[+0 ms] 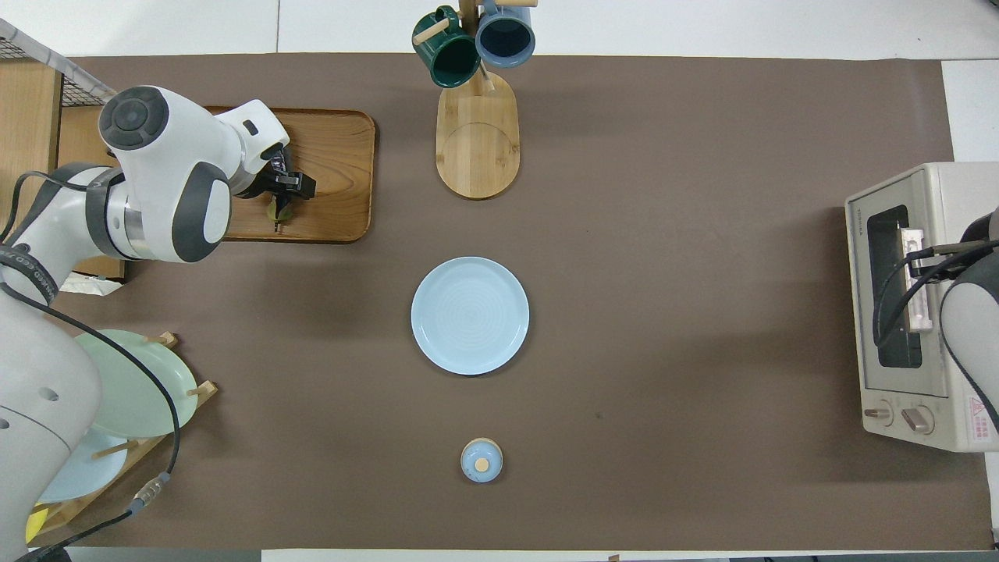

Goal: Put eggplant into oven
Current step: 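Close the left gripper on the eggplant while the right gripper reaches the oven, then lift the eggplant with the left gripper while the right gripper opens the oven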

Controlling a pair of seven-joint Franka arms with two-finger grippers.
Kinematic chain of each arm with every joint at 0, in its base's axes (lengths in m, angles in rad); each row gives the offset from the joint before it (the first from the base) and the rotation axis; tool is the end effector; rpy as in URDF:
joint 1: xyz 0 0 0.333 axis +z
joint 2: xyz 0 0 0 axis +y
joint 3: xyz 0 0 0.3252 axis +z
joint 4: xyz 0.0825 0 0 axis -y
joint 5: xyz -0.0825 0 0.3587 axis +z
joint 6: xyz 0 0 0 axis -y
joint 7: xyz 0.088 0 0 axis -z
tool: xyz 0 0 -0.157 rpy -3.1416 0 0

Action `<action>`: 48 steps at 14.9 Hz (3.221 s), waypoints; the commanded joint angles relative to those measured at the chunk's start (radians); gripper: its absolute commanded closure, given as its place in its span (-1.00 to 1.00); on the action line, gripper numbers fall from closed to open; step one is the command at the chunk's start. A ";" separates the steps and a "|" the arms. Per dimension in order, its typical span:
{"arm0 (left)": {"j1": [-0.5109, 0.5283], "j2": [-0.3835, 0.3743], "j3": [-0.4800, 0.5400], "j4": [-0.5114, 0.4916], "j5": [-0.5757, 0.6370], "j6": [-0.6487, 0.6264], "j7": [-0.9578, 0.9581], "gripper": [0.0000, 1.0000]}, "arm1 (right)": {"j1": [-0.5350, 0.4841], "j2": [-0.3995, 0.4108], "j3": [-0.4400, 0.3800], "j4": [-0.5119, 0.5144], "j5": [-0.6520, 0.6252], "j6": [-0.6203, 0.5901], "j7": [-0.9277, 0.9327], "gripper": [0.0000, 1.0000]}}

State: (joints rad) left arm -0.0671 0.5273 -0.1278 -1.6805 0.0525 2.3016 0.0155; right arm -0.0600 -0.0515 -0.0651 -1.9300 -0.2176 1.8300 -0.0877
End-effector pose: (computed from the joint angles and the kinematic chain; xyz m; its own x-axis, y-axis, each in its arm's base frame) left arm 0.6642 -0.1197 0.2798 0.9706 -0.2193 0.0988 -0.2223 -0.9748 0.0203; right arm 0.5062 -0.0922 0.4737 0.9973 0.0167 -0.0717 0.0305 -0.9799 0.1970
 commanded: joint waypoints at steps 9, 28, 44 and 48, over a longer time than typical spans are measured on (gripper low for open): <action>0.004 0.013 0.002 0.024 0.001 -0.002 0.006 1.00 | -0.015 -0.004 0.008 -0.101 -0.048 0.103 -0.032 1.00; -0.241 -0.450 0.000 -0.186 -0.233 -0.413 -0.287 1.00 | 0.051 0.045 0.011 -0.213 0.076 0.271 -0.030 1.00; -0.520 -0.334 0.002 -0.400 -0.244 0.027 -0.447 1.00 | 0.157 0.222 0.021 -0.281 0.202 0.525 0.068 1.00; -0.527 -0.325 0.002 -0.398 -0.243 0.027 -0.436 1.00 | 0.210 0.211 0.050 -0.175 0.314 0.390 0.127 1.00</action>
State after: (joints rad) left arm -0.5734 0.2052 -0.1423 -2.0729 -0.1750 2.3108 -0.4242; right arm 0.1146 0.1714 -0.0293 -2.1711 0.0425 2.2993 -0.0096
